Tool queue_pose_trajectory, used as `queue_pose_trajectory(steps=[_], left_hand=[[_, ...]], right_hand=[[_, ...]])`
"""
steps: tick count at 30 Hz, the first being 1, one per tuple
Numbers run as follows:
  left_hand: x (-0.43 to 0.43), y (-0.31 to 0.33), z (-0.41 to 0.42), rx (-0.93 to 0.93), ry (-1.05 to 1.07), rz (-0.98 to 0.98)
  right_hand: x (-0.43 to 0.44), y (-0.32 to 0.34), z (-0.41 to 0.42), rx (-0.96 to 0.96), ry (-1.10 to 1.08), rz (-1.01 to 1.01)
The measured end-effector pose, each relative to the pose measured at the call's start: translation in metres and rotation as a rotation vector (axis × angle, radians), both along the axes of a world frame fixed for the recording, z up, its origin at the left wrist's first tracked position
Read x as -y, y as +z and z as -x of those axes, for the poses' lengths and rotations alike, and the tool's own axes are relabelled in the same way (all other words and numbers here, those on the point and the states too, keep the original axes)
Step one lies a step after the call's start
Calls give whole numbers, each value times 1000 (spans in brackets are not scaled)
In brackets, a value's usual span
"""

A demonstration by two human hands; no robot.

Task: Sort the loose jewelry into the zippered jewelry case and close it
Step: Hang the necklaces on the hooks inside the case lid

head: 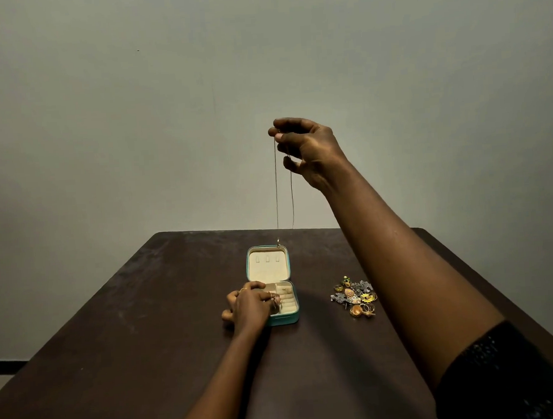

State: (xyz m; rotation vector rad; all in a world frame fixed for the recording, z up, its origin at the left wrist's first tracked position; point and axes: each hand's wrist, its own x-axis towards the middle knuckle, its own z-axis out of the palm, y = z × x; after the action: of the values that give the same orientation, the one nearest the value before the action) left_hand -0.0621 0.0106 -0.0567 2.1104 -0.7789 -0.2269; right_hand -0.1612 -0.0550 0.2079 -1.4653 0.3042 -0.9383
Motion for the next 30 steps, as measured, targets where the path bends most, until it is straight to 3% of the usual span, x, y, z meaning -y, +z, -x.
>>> queue_pose_trajectory(steps=[11, 15, 18, 21, 23, 26, 30], left_hand=[[5, 22, -2, -40, 34, -157], [1, 32, -8, -94, 6, -127], [-2, 51, -7, -118, -22, 43], [-9, 85, 13, -374, -198, 489], [-11, 104, 24, -522, -302, 680], [-10, 117, 34, -467, -401, 721], [1, 113, 39, -315, -275, 691]], right_hand=[[0, 7, 5, -77, 34, 23], [0, 5, 7, -91, 40, 23], [1, 3, 9, -133, 63, 34], [0, 1, 11, -180, 79, 47], [0, -2, 13, -196, 78, 52], [1, -8, 16, -214, 70, 48], [7, -18, 21, -232, 33, 27]])
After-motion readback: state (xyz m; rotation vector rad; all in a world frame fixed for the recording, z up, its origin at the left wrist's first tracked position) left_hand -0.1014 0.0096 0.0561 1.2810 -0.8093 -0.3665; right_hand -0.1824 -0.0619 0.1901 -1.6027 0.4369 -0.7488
